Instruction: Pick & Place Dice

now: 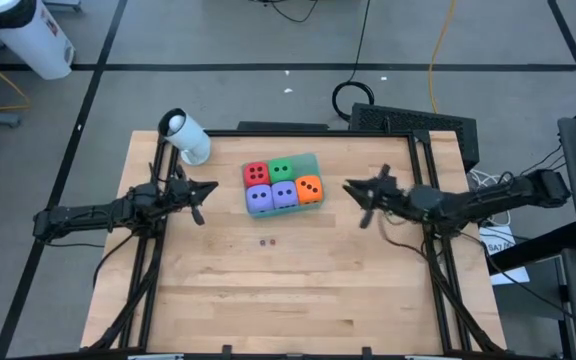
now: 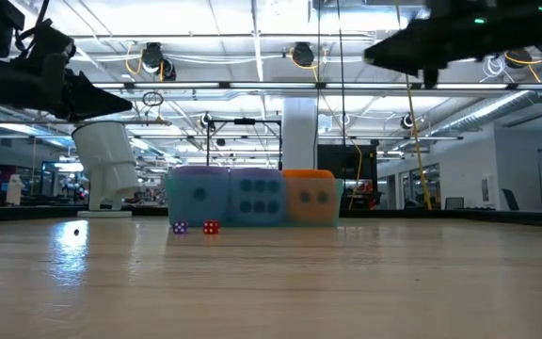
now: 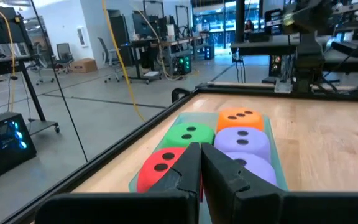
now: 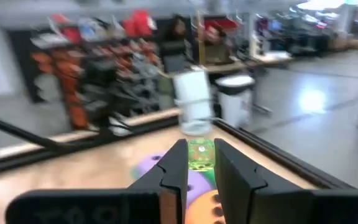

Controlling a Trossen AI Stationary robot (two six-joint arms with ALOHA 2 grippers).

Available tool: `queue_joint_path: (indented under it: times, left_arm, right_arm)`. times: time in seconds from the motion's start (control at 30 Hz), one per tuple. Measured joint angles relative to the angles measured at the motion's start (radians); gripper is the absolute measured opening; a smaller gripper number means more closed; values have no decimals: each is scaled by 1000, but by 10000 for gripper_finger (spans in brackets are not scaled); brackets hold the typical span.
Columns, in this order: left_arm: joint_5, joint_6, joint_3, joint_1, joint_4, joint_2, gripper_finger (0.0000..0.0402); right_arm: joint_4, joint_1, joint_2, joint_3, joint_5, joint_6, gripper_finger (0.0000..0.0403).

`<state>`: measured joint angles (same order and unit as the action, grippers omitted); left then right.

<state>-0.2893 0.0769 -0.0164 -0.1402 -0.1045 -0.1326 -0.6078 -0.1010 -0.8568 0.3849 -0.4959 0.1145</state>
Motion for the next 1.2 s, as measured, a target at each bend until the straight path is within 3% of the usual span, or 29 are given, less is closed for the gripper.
queue_joint_path:
  times: [0.17, 0.3, 0.43, 0.63, 0.83, 0.97, 1.1, 1.2]
  left_arm:
    - [0, 18, 0, 0, -31, 0, 24]
    - [0, 21, 0, 0, -32, 0, 24]
    - [0, 22, 0, 0, -32, 0, 24]
    - [2, -8, 0, 0, -23, 0, 24]
    - [3, -9, 0, 0, 26, 0, 24]
    - [4, -7, 0, 0, 40, 0, 24]
    - [3, -4, 0, 0, 40, 0, 24]
    - [3, -4, 0, 0, 40, 0, 24]
  right_arm:
    - [270, 128, -225, 259, 12, 43, 51]
    - [437, 266, -417, 440, 134, 69, 51]
    - [452, 390, -592, 548, 289, 53, 51]
    - [437, 498, -801, 608, 369, -21, 84]
    - [338, 507, -864, 620, 408, -27, 181]
    - [289, 482, -865, 620, 449, -228, 234]
    - [283, 442, -865, 620, 417, -454, 259]
    - [289, 426, -864, 620, 322, -454, 260]
